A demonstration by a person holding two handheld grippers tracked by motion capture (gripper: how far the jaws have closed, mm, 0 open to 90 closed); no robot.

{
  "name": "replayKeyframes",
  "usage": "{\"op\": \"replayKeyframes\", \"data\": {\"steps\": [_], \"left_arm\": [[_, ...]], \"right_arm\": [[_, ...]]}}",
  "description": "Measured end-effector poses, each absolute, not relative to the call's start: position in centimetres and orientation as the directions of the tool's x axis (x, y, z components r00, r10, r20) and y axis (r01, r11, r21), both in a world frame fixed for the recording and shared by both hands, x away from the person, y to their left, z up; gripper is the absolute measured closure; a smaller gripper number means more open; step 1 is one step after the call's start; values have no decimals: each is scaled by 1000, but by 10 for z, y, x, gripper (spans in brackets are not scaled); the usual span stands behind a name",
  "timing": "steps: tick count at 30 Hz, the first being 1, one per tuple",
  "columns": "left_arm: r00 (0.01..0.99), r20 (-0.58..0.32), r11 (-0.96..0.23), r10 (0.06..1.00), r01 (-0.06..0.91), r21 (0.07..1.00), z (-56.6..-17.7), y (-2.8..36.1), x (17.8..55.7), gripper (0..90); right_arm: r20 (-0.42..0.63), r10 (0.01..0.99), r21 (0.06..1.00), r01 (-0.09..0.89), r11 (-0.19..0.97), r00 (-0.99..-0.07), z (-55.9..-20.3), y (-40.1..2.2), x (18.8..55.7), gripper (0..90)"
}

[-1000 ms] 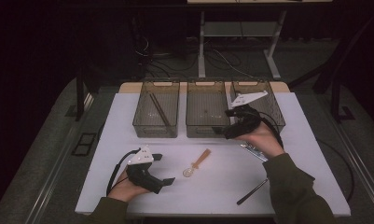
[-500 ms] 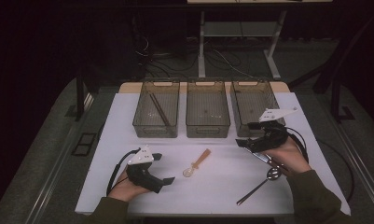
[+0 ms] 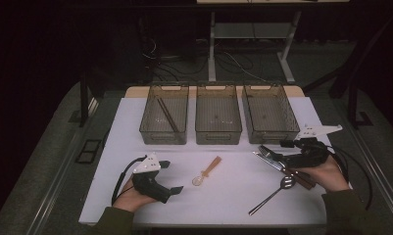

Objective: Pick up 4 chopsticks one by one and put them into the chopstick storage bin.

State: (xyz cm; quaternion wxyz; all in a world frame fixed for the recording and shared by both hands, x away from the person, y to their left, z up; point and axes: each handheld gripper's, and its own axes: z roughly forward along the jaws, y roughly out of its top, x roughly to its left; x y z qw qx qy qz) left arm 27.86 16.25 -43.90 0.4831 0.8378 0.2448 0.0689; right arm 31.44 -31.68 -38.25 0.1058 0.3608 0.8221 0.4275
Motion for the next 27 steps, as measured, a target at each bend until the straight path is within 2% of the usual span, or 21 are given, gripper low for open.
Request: {"op": "replayKeyframes", "data": {"steps": [13, 20, 27], "left_arm": [[869, -122, -417, 480, 348, 840, -439, 162, 278, 0], [868, -122, -418, 481, 349, 839, -439, 162, 278, 0], [868, -124, -415, 481, 350, 840, -439, 162, 278, 0]], "right_arm": [[141, 706, 740, 547, 390, -694, -396, -346, 302, 462], [140, 728, 721, 573, 389, -671, -400, -359, 295, 473], [168, 740, 700, 607, 376, -652, -409, -377, 295, 651]]}}
